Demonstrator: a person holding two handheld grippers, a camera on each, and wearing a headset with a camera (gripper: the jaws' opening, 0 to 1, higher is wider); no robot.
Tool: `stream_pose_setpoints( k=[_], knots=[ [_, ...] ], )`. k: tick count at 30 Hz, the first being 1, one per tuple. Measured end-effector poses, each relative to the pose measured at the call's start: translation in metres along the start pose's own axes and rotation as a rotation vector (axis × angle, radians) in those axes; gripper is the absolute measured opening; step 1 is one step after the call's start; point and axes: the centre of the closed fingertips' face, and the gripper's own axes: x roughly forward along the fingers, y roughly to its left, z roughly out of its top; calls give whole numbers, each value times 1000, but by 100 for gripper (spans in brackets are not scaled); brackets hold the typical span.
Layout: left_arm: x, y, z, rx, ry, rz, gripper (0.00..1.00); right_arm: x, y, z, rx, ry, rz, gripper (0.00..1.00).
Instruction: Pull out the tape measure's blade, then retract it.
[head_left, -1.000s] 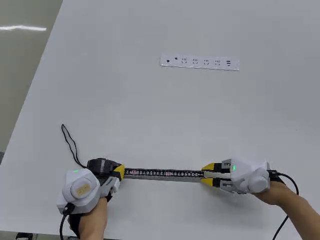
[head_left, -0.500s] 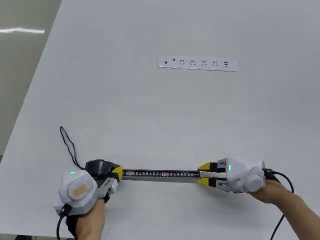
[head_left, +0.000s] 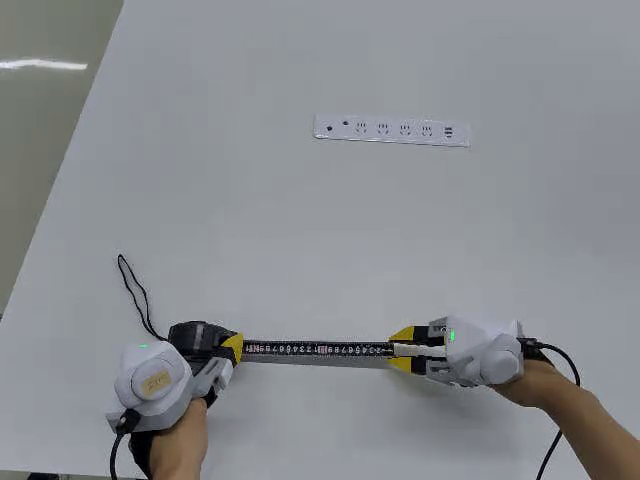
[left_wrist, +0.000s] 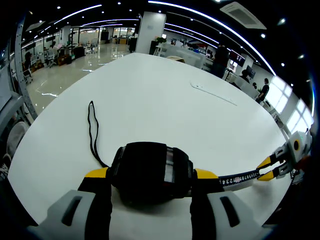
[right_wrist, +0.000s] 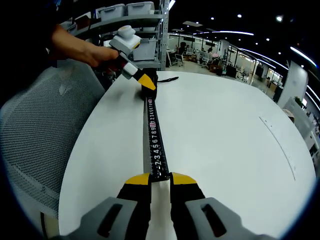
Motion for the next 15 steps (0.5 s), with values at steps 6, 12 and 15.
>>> stream_pose_setpoints(
  k=[6,12,15],
  knots=[
    [-1,0,1,-4,-2,-1,60,0,-1,2,-7,2,0,12],
    [-1,0,1,-10,-3,-5,60,2,-2,5,-9,-1,2,12],
    [0,1,0,-11,-2,-7,60,3,-2,7,-12,-4,2,12]
  ],
)
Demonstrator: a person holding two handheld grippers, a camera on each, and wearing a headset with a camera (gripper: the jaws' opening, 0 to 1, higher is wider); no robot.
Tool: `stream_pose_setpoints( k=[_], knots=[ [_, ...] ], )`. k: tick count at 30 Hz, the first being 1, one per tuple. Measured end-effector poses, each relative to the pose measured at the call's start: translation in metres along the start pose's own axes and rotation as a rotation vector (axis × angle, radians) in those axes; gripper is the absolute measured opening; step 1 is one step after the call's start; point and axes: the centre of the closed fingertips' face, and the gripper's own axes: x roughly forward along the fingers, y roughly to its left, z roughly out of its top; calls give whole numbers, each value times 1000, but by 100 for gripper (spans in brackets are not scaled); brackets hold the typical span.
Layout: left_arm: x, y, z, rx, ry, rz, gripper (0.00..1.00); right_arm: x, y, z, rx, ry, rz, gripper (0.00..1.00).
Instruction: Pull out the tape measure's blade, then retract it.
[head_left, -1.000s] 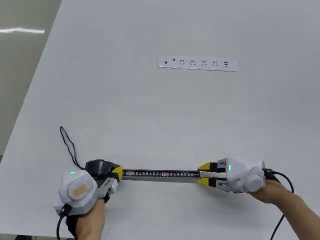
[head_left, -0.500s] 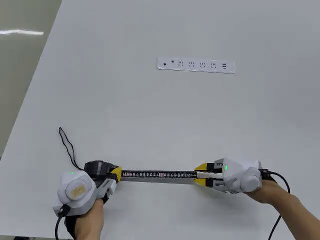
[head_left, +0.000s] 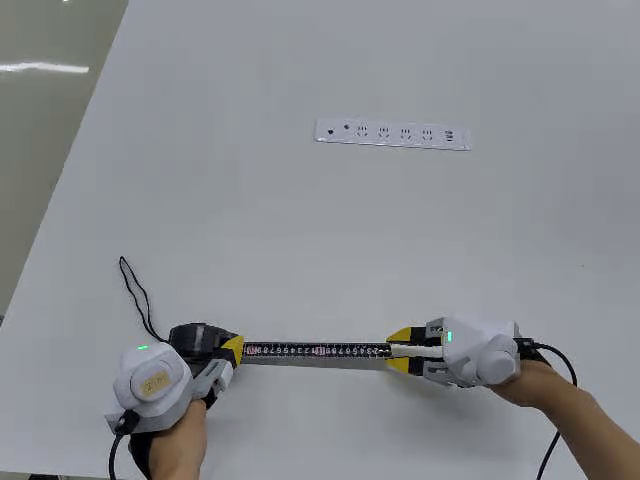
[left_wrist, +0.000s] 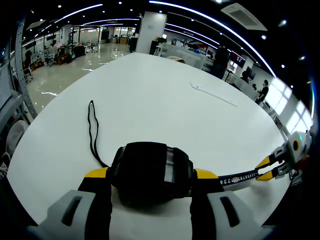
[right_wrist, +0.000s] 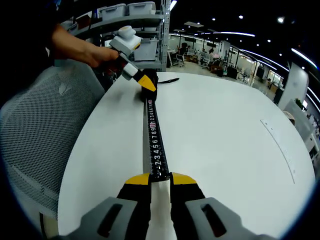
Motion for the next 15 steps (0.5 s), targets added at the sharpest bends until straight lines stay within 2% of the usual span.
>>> stream_pose_setpoints(
  k=[15],
  knots=[
    [-1,0,0,-1,0,-3,60,2,1,3,0,-5,4,12]
  ],
)
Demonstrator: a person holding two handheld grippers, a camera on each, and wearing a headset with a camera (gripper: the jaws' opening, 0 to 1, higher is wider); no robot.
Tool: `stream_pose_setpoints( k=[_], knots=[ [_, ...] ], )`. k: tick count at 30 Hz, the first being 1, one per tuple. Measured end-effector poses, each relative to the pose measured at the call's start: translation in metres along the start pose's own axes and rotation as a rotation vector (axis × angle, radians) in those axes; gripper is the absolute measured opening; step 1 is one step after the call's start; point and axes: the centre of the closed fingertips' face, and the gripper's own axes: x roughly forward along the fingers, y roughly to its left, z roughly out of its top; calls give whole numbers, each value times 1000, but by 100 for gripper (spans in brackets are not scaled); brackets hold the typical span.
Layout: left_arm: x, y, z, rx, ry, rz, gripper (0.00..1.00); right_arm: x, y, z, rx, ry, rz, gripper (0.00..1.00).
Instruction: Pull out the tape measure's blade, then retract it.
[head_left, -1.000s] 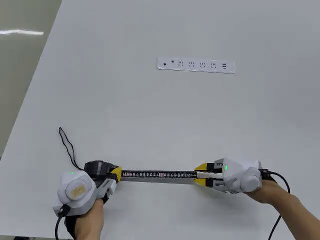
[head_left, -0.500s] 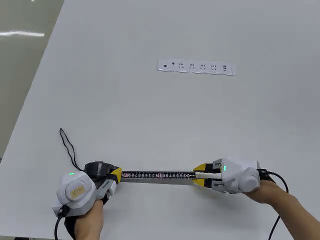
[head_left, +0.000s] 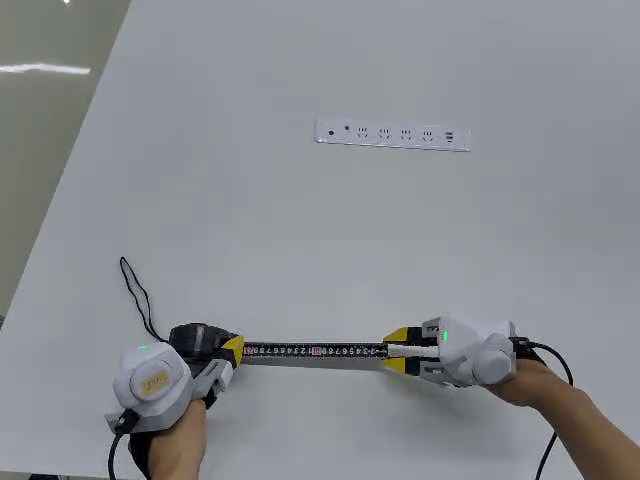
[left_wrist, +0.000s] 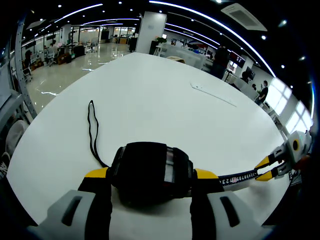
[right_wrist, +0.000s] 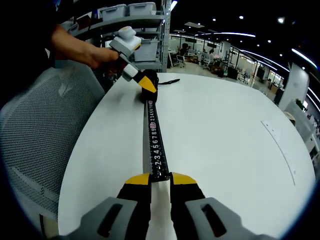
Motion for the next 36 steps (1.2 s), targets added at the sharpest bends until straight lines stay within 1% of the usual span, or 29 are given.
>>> stream_pose_setpoints(
  k=[25,36],
  knots=[
    [0,0,0,-5,4,-6,60,9,0,8,-3,-8,13,12],
    [-1,0,0,-7,6,-8,60,15,2,14,-2,-15,21,12]
  ],
)
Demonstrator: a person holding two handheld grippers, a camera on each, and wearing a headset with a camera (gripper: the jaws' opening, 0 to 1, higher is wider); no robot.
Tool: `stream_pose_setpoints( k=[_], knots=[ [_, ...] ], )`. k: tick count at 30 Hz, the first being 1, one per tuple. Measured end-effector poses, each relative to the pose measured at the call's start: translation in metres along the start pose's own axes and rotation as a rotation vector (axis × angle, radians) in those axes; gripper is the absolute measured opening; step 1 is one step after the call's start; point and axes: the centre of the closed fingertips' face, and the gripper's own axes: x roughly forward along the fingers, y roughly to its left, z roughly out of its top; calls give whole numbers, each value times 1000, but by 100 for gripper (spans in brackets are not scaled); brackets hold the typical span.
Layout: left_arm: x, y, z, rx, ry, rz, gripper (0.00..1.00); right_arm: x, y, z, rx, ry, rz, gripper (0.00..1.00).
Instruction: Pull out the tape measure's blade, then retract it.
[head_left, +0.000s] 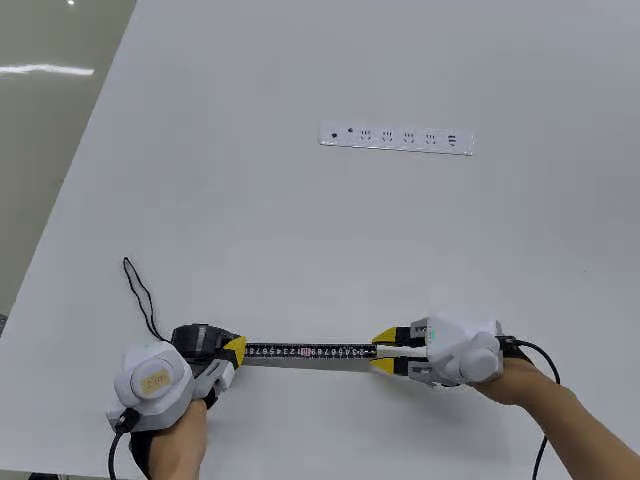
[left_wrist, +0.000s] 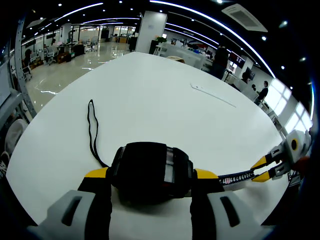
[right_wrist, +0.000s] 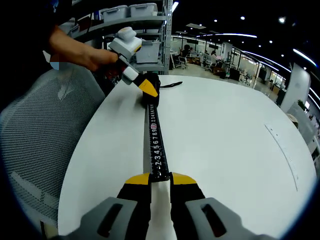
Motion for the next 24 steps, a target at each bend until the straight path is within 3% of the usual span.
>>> stream_pose_setpoints(
  k=[24],
  knots=[
    [0,0,0,-3,1,-2,60,8,0,8,2,-7,9,12]
  ],
)
